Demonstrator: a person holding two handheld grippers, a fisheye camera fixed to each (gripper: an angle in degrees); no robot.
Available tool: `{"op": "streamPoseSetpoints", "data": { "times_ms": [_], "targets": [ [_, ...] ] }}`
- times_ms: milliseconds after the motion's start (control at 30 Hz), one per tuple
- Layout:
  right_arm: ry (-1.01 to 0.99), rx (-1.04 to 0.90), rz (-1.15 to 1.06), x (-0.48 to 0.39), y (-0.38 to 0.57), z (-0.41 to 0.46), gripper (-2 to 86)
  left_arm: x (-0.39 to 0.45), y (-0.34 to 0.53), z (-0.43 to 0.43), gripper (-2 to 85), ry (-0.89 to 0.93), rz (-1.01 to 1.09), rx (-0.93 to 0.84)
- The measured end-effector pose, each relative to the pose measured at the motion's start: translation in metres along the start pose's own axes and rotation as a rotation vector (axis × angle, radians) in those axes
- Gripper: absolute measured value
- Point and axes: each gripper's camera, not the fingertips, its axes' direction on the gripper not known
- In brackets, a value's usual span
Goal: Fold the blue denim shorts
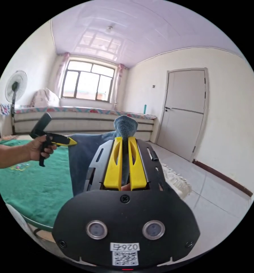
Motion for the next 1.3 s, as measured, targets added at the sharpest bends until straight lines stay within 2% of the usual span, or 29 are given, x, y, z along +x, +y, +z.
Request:
{"op": "streamPoseSetpoints", "data": {
  "times_ms": [233,433,600,800,1033,1200,1300],
  "targets": [
    [-0.262,0.073,0.054,-0.054,0.015,-0.078,-1.0,0.078,0.118,-0.162,2.3,-0.009,0.020,0.114],
    [-0.559,0.063,0.034,-0.130,-0.001,-0.105,-1.0,0.192,0.244,-0.343,2.1,-0.144,0.086,0.282],
    [-0.825,0.040,0.014,-0.203,-0.017,-0.125,-1.0,0.319,0.383,-0.493,2.0,-0.282,0.172,0.460],
    [-1.113,-0.018,-0.054,-0.325,-0.032,-0.143,-1.0,0.421,0.553,-0.618,2.0,-0.399,0.177,0.657],
    [-1.347,-0.116,-0.193,-0.497,-0.038,-0.159,-1.0,0.518,0.693,-0.707,1.8,-0.583,0.147,0.769],
    [-1.487,-0.141,-0.166,-0.557,-0.047,-0.149,-1.0,0.590,0.760,-0.737,1.9,-0.716,0.224,0.830],
    [-1.510,-0.157,-0.156,-0.576,-0.048,-0.127,-1.0,0.592,0.776,-0.732,1.9,-0.716,0.239,0.848]
  ]
}}
